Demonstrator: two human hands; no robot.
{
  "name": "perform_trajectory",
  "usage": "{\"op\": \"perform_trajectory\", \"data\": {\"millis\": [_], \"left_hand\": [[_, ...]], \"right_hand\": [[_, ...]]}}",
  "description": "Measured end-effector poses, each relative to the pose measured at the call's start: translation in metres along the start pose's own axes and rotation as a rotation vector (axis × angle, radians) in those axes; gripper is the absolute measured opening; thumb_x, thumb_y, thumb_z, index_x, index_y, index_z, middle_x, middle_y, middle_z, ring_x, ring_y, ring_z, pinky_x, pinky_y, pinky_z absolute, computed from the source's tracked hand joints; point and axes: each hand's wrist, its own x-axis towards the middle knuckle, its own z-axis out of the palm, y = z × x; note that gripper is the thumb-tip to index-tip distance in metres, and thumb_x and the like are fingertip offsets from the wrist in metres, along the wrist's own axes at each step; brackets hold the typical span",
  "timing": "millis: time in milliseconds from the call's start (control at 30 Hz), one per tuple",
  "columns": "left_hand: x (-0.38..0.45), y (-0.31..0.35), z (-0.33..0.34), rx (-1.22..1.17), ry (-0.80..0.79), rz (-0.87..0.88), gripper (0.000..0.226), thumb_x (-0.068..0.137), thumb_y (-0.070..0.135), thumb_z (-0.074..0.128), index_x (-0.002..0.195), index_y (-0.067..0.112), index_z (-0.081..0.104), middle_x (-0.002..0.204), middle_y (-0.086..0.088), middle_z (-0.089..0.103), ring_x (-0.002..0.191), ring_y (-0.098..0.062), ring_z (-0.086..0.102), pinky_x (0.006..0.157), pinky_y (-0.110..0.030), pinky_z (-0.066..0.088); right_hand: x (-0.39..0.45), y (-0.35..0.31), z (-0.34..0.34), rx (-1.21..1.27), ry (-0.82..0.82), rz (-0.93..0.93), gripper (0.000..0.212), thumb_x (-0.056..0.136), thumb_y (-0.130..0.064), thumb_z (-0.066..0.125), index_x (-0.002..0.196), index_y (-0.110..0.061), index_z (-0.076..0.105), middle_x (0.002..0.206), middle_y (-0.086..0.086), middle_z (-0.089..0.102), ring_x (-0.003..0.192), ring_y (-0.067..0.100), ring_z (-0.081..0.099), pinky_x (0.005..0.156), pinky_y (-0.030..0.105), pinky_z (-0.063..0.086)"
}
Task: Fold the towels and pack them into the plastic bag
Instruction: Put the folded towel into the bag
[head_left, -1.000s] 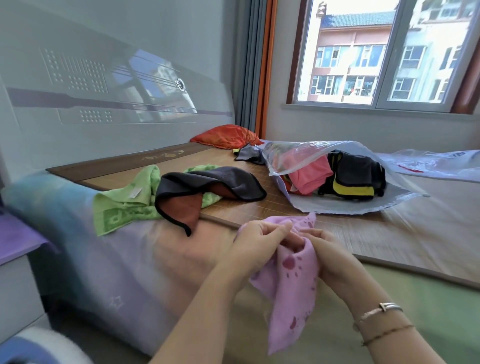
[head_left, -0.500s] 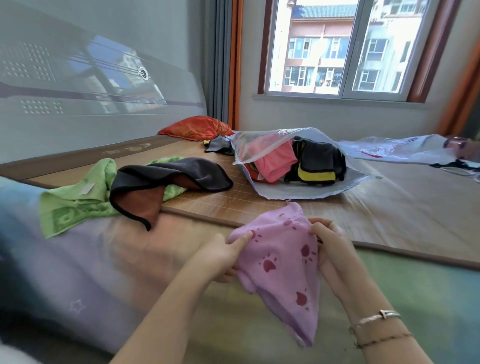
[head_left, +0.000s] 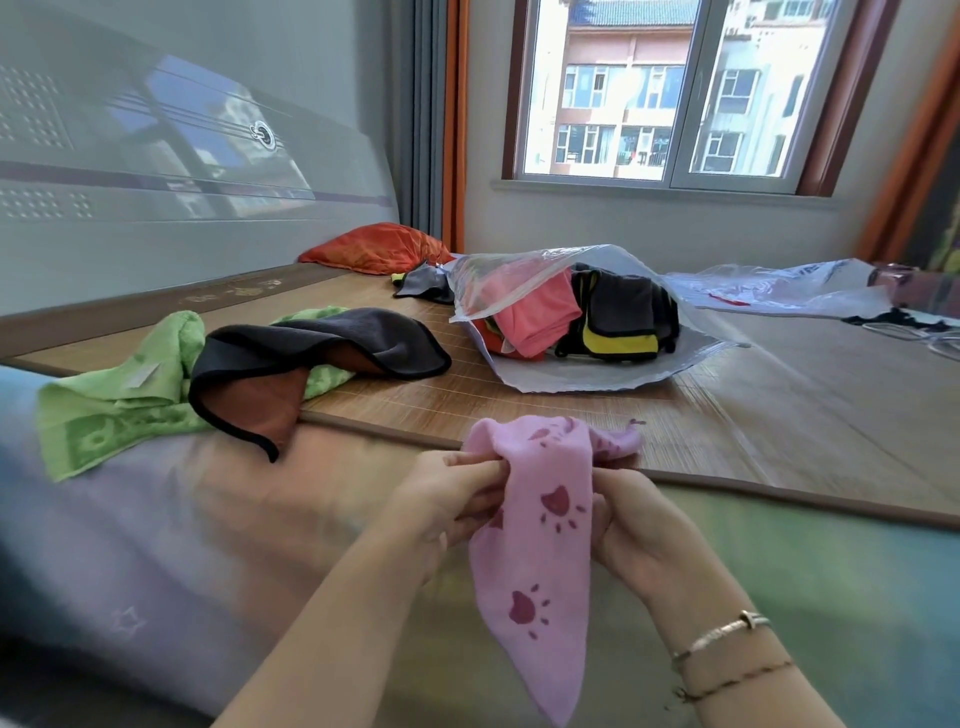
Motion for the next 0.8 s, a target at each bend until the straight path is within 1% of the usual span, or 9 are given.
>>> {"op": "perform_trajectory", "data": {"millis": [67,133,233,300,367,500,633,733,800], "left_hand": [[-0.003,0.001,0.004,-0.051,0.0,0.016,0.028,0.083,0.009,0.074,0.106,0.004,0.06,0.081,-0.011,0.073,0.066,-0.016,0.07,0.054,-0.025,0.057],[-0.005,0.001,0.007,-0.103,-0.005,0.02,0.043,0.079,0.008,0.077,0.114,0.003,0.051,0.079,-0.012,0.073,0.062,-0.017,0.071,0.054,-0.027,0.058],[-0.005,0.0,0.01,-0.068,-0.004,0.045,0.042,0.082,0.009,0.075,0.115,0.005,0.051,0.076,-0.01,0.072,0.06,-0.016,0.07,0.06,-0.031,0.06],[-0.003,-0.001,0.01,0.023,0.005,0.106,0.025,0.086,0.008,0.07,0.109,0.003,0.06,0.078,-0.01,0.073,0.063,-0.016,0.07,0.061,-0.029,0.06],[-0.003,-0.002,0.01,0.063,0.026,0.146,0.013,0.088,0.003,0.067,0.101,0.001,0.066,0.079,-0.011,0.072,0.06,-0.015,0.068,0.056,-0.024,0.058],[-0.004,-0.003,0.01,0.211,0.07,0.262,0.007,0.086,0.004,0.067,0.088,-0.002,0.071,0.079,-0.018,0.07,0.065,-0.02,0.062,0.059,-0.026,0.051],[-0.002,0.005,0.005,0.415,0.176,0.414,0.01,0.083,0.014,0.072,0.073,0.012,0.071,0.072,0.005,0.071,0.071,-0.004,0.064,0.062,-0.014,0.048],[0.004,0.013,0.0,0.421,0.262,0.454,0.013,0.09,0.02,0.063,0.085,0.008,0.059,0.078,0.002,0.067,0.073,-0.012,0.059,0.063,-0.025,0.044],[0.009,0.019,-0.003,0.399,0.283,0.475,0.019,0.097,0.029,0.052,0.092,0.01,0.051,0.077,0.0,0.056,0.069,-0.013,0.049,0.059,-0.027,0.039]], "right_hand": [[0.001,0.002,0.003,0.005,-0.013,-0.002,0.021,0.095,0.001,0.046,0.082,0.001,0.063,0.063,0.012,0.059,0.053,0.019,0.059,0.05,0.026,0.051],[-0.002,0.003,0.009,-0.073,-0.092,-0.005,0.022,0.096,-0.014,0.053,0.095,0.004,0.065,0.082,0.019,0.068,0.073,0.027,0.068,0.064,0.032,0.058],[-0.002,0.007,0.017,-0.101,-0.113,0.004,0.032,0.101,-0.019,0.046,0.112,0.006,0.062,0.096,0.017,0.066,0.088,0.023,0.065,0.073,0.03,0.056],[-0.001,0.008,0.018,-0.153,-0.094,-0.059,0.027,0.1,-0.012,0.045,0.118,0.006,0.055,0.093,0.015,0.059,0.084,0.02,0.06,0.07,0.029,0.053],[-0.005,0.005,0.019,-0.247,-0.106,-0.151,0.015,0.095,-0.004,0.052,0.109,0.0,0.058,0.08,0.011,0.058,0.068,0.014,0.06,0.059,0.026,0.053],[-0.011,0.001,0.02,-0.303,-0.083,-0.246,0.017,0.091,0.007,0.054,0.105,0.0,0.059,0.077,0.01,0.06,0.061,0.01,0.06,0.052,0.022,0.051],[-0.01,-0.007,0.017,-0.261,0.045,-0.334,0.013,0.097,-0.002,0.048,0.091,-0.008,0.059,0.075,0.006,0.058,0.062,0.007,0.057,0.05,0.017,0.049],[-0.009,-0.014,0.004,-0.399,0.146,-0.473,0.018,0.093,-0.003,0.048,0.098,-0.014,0.061,0.079,0.001,0.067,0.068,0.006,0.063,0.055,0.02,0.049],[-0.008,-0.019,-0.007,-0.414,0.203,-0.55,0.01,0.089,0.001,0.052,0.086,-0.008,0.055,0.067,-0.001,0.06,0.059,0.005,0.056,0.055,0.02,0.045]]}}
